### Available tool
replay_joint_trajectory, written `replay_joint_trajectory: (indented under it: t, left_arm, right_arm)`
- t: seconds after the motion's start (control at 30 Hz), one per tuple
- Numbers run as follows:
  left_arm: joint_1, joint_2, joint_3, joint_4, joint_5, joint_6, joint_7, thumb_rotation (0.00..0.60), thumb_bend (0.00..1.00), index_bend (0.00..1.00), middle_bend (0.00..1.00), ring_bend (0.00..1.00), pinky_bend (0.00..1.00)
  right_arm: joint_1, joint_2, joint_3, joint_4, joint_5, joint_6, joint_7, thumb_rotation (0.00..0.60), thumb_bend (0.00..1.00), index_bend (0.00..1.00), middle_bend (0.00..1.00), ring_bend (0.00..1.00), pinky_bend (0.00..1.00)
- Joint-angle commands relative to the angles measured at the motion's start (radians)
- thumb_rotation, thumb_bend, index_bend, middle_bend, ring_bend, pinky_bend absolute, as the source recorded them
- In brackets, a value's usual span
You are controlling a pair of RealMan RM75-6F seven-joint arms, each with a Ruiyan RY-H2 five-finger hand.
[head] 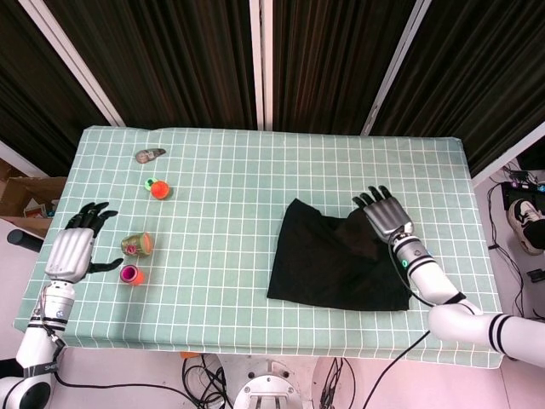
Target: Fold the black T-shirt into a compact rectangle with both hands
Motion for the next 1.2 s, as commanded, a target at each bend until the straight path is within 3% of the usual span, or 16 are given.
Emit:
replay_joint_trajectory:
  t: [0.03, 0.2, 0.4, 0.67, 0.83, 0.93, 1.1, 1.2]
  left_arm:
    - [0.000, -0.001, -0.002, 0.001, -0.002, -0.004, -0.001, 0.600, 0.10, 0.19, 0.08, 0.04, 0.17]
    - [0.000, 0.000, -0.005, 0.000, -0.008, -0.009, 0.002, 0.600, 0.10, 0.19, 0.08, 0.04, 0.17]
    - [0.001, 0.001, -0.008, 0.000, -0.010, -0.012, 0.002, 0.600, 0.10, 0.19, 0.08, 0.04, 0.17]
    - [-0.003, 0.000, -0.011, 0.008, -0.007, -0.022, -0.004, 0.600, 0.10, 0.19, 0.08, 0.04, 0.17]
    - [-0.009, 0.000, -0.011, 0.009, 0.002, -0.031, 0.001, 0.600, 0.10, 0.19, 0.08, 0.04, 0.17]
    - [-0.013, -0.002, -0.008, 0.009, 0.007, -0.037, 0.010, 0.600, 0.10, 0.19, 0.08, 0.04, 0.17]
    - [-0.027, -0.015, 0.001, 0.017, 0.017, -0.056, 0.039, 0.600, 0.10, 0.19, 0.08, 0.04, 0.17]
    - [-0.043, -0.029, 0.014, 0.031, 0.033, -0.079, 0.075, 0.600, 0.10, 0.19, 0.08, 0.04, 0.17]
  right_arm:
    - [0.028, -0.043, -0.013, 0.062, 0.028, -0.048, -0.001, 0.600, 0.39, 0.21, 0.17, 0.00, 0.09]
    - [0.032, -0.084, -0.018, 0.121, -0.006, -0.069, 0.038, 0.600, 0.39, 0.29, 0.19, 0.02, 0.09]
    - [0.006, -0.092, -0.019, 0.152, -0.058, -0.024, 0.084, 0.600, 0.39, 0.50, 0.25, 0.05, 0.11]
    - [-0.051, 0.046, -0.012, -0.005, -0.082, 0.072, 0.109, 0.600, 0.42, 0.58, 0.28, 0.06, 0.12]
    - [-0.054, 0.171, -0.029, -0.120, 0.049, 0.091, 0.018, 0.600, 0.42, 0.59, 0.28, 0.06, 0.12]
    - [-0.036, 0.199, -0.046, -0.141, 0.153, 0.103, -0.056, 0.600, 0.43, 0.59, 0.28, 0.06, 0.11]
    - [-0.001, 0.158, -0.076, -0.084, 0.298, 0.107, -0.153, 0.600, 0.43, 0.58, 0.27, 0.06, 0.09]
    - [0.015, 0.100, -0.088, -0.019, 0.345, 0.077, -0.177, 0.600, 0.42, 0.51, 0.24, 0.06, 0.07]
